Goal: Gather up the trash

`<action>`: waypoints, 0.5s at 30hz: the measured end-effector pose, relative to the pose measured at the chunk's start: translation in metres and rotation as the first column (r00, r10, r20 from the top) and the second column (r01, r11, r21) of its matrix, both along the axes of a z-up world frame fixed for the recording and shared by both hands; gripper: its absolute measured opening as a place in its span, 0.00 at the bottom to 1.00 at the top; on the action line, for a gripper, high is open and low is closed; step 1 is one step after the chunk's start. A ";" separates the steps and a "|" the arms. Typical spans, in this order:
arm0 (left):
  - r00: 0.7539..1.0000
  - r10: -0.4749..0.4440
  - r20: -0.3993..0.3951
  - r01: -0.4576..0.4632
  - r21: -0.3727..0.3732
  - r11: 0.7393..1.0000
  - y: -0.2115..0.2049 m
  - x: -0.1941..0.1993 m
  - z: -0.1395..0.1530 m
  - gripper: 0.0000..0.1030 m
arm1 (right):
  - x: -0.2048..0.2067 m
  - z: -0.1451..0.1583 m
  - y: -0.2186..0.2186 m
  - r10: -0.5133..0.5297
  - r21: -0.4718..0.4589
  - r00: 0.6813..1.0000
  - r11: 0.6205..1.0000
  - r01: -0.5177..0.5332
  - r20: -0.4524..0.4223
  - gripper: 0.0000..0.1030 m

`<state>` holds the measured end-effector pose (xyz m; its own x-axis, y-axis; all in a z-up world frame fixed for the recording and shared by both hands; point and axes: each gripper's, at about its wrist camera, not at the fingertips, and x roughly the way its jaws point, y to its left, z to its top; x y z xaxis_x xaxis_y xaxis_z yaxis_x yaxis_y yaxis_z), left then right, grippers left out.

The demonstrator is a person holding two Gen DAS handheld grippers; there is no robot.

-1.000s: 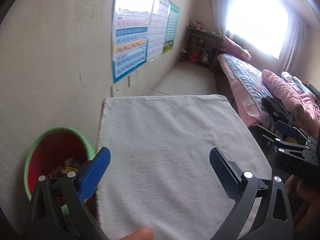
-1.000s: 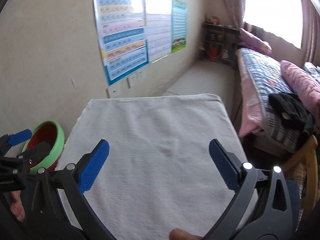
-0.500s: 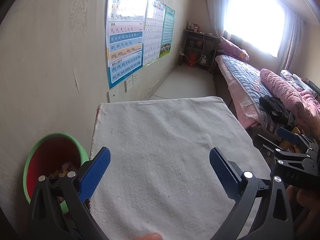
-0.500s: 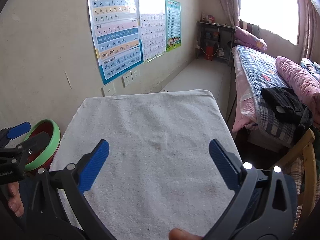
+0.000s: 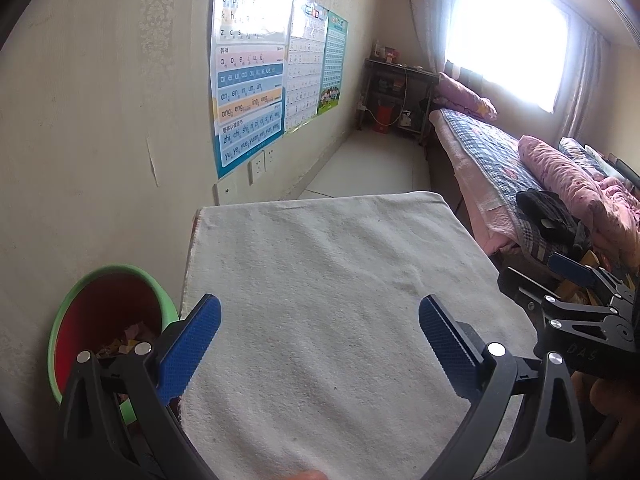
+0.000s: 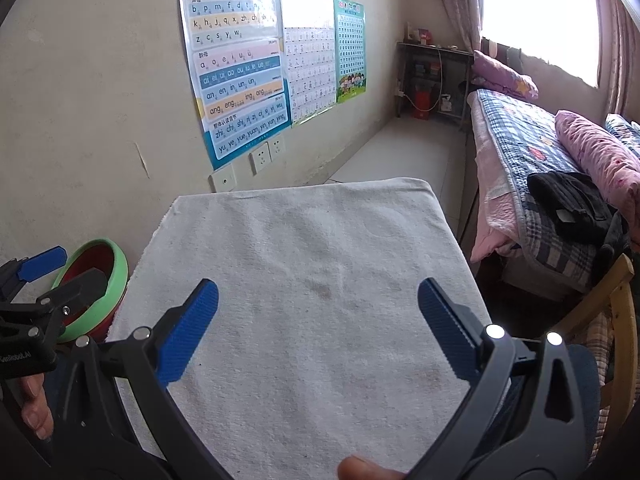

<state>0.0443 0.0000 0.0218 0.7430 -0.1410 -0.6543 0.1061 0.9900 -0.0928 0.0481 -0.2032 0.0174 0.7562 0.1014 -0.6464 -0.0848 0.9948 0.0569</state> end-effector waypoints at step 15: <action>1.000 0.000 0.008 0.000 -0.012 1.000 0.000 -0.005 0.001 0.92 | -0.002 0.000 0.000 -0.011 -0.009 1.000 1.000 0.010 -0.005 0.95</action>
